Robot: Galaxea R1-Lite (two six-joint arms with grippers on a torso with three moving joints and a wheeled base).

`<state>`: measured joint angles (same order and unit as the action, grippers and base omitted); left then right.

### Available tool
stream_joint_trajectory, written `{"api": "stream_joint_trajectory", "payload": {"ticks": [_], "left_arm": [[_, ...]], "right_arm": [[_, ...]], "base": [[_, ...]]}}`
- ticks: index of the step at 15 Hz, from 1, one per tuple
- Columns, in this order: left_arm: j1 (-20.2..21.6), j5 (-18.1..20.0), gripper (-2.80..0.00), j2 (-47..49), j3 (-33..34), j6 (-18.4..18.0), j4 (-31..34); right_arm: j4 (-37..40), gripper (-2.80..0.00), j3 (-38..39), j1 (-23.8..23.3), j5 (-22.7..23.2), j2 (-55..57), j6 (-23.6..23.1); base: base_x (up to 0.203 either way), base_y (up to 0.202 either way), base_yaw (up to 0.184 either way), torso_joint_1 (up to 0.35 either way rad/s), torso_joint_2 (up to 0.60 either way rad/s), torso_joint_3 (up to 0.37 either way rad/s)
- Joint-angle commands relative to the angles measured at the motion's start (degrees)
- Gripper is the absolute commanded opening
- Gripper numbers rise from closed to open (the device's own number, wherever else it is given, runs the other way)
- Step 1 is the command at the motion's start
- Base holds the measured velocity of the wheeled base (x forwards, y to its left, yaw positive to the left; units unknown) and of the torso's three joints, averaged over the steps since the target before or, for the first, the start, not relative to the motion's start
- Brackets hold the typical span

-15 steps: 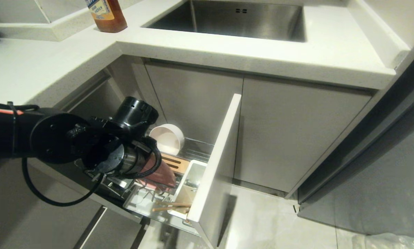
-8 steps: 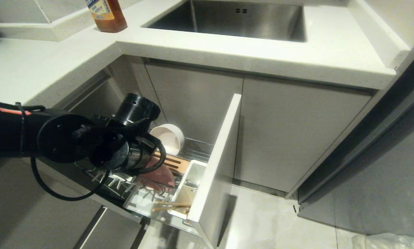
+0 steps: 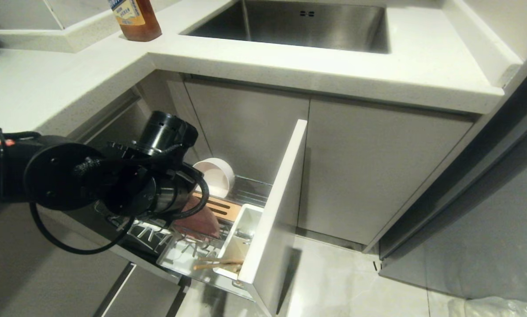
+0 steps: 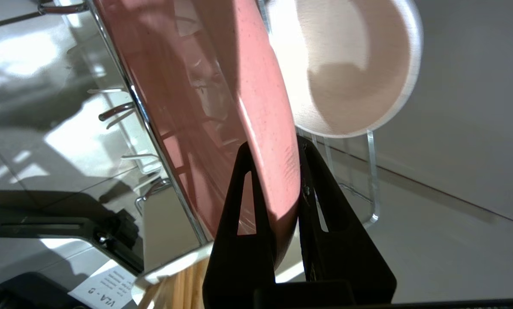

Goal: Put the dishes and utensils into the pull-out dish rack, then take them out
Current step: Take the plate out of the cupboard

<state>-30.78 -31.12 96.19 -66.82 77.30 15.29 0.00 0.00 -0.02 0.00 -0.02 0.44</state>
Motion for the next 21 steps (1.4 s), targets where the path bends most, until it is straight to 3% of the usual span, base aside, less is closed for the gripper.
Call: {"api": "stream_joint_trajectory", "payload": {"ticks": [1,6,10,12,14,17,21], "left_arm": [[-1.0,-0.7,-2.80,-2.6,-0.1,0.4,0.2],[-6.7,-5.5,-2.80,-10.7,-0.5,-0.6,0.5],[-13.8,-6.0,-2.80,-18.8,-1.1,-6.4,0.4],[-17.3,-6.1,-2.80,-23.7,-1.3,-12.5,0.2],[-19.4,-6.3,-2.80,-27.7,-2.6,-20.9,0.0],[-19.9,-6.7,-2.80,-32.0,-7.0,-31.5,-1.1],[-19.6,-6.7,-2.80,-36.1,-8.6,-49.8,-12.5]], "right_arm": [[0.0,-2.80,0.0,0.0,0.0,0.0,0.0],[0.0,-2.80,0.0,0.0,0.0,0.0,0.0],[0.0,-2.80,0.0,0.0,0.0,0.0,0.0],[0.0,-2.80,0.0,0.0,0.0,0.0,0.0],[0.0,-2.80,0.0,0.0,0.0,0.0,0.0],[0.0,-2.80,0.0,0.0,0.0,0.0,0.0],[0.0,-2.80,0.0,0.0,0.0,0.0,0.0]], "base": [[0.000,0.000,0.000,0.000,0.00,0.000],[0.000,0.000,0.000,0.000,0.00,0.000],[0.000,0.000,0.000,0.000,0.00,0.000],[0.000,0.000,0.000,0.000,0.00,0.000],[0.000,0.000,0.000,0.000,0.00,0.000],[0.000,0.000,0.000,0.000,0.00,0.000],[0.000,0.000,0.000,0.000,0.00,0.000]]}}
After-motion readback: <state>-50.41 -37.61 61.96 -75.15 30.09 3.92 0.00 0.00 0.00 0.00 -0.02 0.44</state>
